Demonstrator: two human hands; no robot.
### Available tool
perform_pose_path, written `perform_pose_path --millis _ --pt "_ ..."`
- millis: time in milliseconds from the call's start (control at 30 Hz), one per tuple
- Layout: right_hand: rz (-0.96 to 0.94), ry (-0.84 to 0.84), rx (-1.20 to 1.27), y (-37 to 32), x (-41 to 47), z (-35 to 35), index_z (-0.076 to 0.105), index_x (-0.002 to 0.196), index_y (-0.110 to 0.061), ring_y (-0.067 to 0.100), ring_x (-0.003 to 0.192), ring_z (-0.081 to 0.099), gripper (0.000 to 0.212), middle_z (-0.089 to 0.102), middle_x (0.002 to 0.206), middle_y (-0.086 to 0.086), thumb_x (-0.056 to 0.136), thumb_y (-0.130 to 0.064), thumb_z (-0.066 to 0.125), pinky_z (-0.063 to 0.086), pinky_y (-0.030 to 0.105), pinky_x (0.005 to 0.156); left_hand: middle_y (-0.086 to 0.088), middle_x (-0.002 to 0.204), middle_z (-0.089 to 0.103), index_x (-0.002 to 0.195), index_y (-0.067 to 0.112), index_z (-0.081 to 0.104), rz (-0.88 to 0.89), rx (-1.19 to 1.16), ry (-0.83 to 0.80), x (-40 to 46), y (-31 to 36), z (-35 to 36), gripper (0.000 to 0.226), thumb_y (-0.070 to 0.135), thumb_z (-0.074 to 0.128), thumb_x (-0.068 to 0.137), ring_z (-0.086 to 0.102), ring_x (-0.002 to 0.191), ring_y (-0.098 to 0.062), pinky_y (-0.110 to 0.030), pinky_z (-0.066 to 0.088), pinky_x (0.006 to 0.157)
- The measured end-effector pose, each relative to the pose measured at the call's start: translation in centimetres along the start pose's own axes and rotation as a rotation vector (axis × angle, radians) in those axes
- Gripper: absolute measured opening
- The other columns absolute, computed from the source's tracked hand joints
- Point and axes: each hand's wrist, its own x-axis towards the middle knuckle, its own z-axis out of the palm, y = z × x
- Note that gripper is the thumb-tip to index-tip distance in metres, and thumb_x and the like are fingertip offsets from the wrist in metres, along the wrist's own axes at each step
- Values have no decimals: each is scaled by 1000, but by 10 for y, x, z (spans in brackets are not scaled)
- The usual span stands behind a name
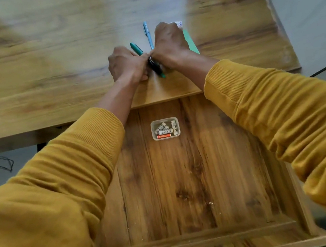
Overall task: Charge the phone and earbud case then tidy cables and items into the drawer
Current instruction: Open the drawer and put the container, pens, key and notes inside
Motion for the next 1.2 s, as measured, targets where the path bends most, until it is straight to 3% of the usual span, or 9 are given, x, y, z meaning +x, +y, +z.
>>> perform_pose_path --millis 233,500,567,667,767,867,1000,1100,1200 --pt "12 -22 -46 -5 -5 -5 64 113 -11 30 112 67 26 67 122 14 87 -8 70 42 28 73 -6 63 75 79 5 78 -48 -22 -14 -3 3 -2 24 25 85 88 75 52 -13 -32 65 56" --pt "20 16 16 -9 -31 -18 42 72 -20 23 84 62 42 57 88 4 78 -21 83 42 27 60 -3 66 76 68 15 71 8 -39 68 -24 -8 -20 27 30 85 85 74 53 -12 -34 67 60" --pt "18 31 21 -13 -47 -19 48 76 -18 23 81 66 37 61 86 4 78 -27 85 45 27 56 -4 69 76 68 18 67 62 -56 67 -38 -12 -33 30 31 84 88 75 54 -11 -33 67 60" --pt "16 26 50 -18 -78 -10 66 93 -12 24 79 72 35 71 90 8 79 -37 87 62 34 68 -5 74 76 77 17 69 121 -77 39 -65 -23 -56 23 29 82 92 76 58 -10 -31 66 59" --pt "30 15 77 -23 -115 0 72 101 -12 22 87 73 41 74 95 7 78 -41 87 63 35 75 -5 77 76 82 15 71 125 -97 15 -95 -47 -77 19 27 82 93 77 61 -10 -31 66 59" --pt "20 -30 139 -26 -162 13 76 94 -12 19 79 74 29 76 87 5 81 -36 86 59 27 63 -5 77 77 90 10 76 113 -91 -41 -125 -83 -94 20 29 82 93 77 61 -10 -30 65 58" --pt "35 -98 137 -28 -217 44 79 81 -15 16 67 73 21 74 74 1 80 -35 84 63 34 61 2 72 75 87 14 78 124 31 -63 -161 -133 -103 19 32 81 94 74 59 -3 -21 61 55" --pt "50 -160 79 -30 -246 72 78 80 -14 13 60 69 19 71 68 0 81 -32 82 62 33 54 1 70 75 83 16 76 65 97 -101 -175 -168 -100 19 32 82 93 74 58 -5 -29 65 58" --pt "92 -226 54 -29 -265 95 74 84 -13 17 66 67 19 69 74 2 81 -30 82 63 36 58 0 68 75 80 15 75 -17 145 -138 -181 -198 -92 21 31 83 92 74 57 -7 -34 67 61"
